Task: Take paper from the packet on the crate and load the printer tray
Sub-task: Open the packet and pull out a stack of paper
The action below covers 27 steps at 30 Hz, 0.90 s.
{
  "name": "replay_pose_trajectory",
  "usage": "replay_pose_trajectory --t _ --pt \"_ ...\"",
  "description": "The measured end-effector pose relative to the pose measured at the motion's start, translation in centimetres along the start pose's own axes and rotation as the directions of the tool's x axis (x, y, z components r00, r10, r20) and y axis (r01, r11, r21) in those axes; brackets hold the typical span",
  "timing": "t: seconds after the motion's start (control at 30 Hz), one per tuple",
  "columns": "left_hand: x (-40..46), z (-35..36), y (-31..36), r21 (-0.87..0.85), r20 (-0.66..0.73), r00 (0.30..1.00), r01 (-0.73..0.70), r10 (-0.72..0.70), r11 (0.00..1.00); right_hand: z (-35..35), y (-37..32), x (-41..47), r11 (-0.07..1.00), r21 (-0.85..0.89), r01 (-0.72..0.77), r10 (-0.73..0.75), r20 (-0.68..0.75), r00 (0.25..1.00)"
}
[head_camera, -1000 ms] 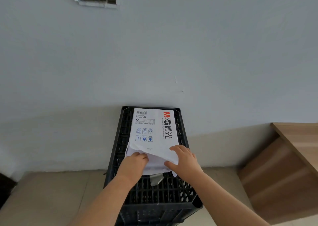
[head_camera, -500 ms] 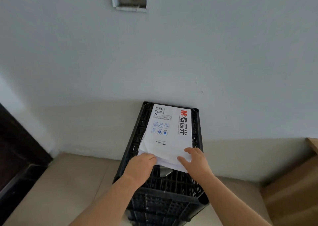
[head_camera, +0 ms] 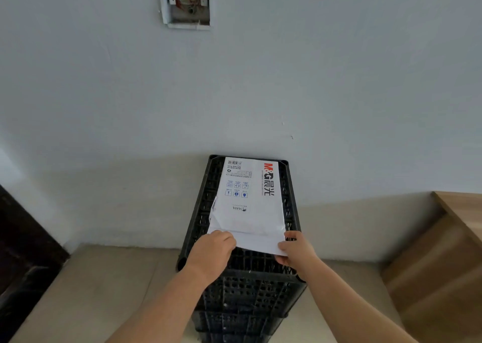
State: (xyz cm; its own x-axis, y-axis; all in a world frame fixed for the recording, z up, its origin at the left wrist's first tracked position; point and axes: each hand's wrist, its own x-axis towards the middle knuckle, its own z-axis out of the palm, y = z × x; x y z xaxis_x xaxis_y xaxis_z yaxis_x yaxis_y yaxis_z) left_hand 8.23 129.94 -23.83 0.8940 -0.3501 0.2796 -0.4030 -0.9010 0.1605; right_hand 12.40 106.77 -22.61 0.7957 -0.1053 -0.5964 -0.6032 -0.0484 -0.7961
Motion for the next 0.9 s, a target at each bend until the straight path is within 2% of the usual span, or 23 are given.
replay_pose_trajectory --t 0.13,0.23,0.3,0.33,0.4,0.43,0.5,0.57,0.63,0.73,0.9 --pt "-2.0 -1.3 0.4 -0.035 -0.012 0.999 0.034 -0.034 0.999 0.5 0.9 -1.3 0.996 0.082 -0.031 0.030 0.010 0.999" --pt "-3.6 -2.0 0.2 -0.159 0.000 0.982 0.187 -0.189 0.969 0.5 1.7 -2.5 0.992 0.115 -0.050 0.047 0.029 0.998" --pt "-4.3 -2.2 -0.1 -0.301 0.008 0.938 0.333 -0.347 0.894 0.4 2.2 -3.3 0.986 0.156 -0.062 0.056 0.039 0.998" --pt "-4.5 -2.4 -0.2 -0.406 0.027 0.895 0.417 -0.445 0.813 0.3 2.5 -3.7 0.982 0.177 -0.063 0.057 0.042 0.998" --pt "-4.7 -2.9 -0.1 -0.621 0.163 0.771 0.565 -0.616 0.543 0.1 3.0 -4.5 0.980 0.191 -0.063 0.057 0.035 0.998" --pt "-4.7 -3.0 -0.1 -0.690 0.274 0.708 0.616 -0.651 0.380 0.0 3.2 -4.9 0.980 0.189 -0.065 0.060 0.032 0.998" --pt "-4.5 -3.1 -0.2 -0.739 0.483 0.622 0.667 -0.617 0.095 -0.2 3.5 -5.6 0.982 0.179 -0.067 0.063 0.031 0.998" --pt "-4.3 -3.0 -0.2 -0.746 0.570 0.580 0.662 -0.582 -0.071 -0.5 3.6 -6.3 0.984 0.167 -0.063 0.057 0.040 0.998" --pt "-3.9 -3.1 -0.2 -0.750 0.606 0.550 0.636 -0.575 -0.183 -0.8 3.6 -6.8 0.984 0.161 -0.072 0.063 0.059 0.996" --pt "-3.6 -3.4 0.3 -0.712 0.670 0.537 0.661 -0.513 -0.238 -1.3 3.6 -7.1 0.986 0.151 -0.075 0.062 0.087 0.994" --pt "-3.4 -3.9 0.9 -0.668 0.703 0.510 0.713 -0.495 -0.214 -1.5 3.0 -7.0 0.985 0.139 -0.106 0.081 0.174 0.981"
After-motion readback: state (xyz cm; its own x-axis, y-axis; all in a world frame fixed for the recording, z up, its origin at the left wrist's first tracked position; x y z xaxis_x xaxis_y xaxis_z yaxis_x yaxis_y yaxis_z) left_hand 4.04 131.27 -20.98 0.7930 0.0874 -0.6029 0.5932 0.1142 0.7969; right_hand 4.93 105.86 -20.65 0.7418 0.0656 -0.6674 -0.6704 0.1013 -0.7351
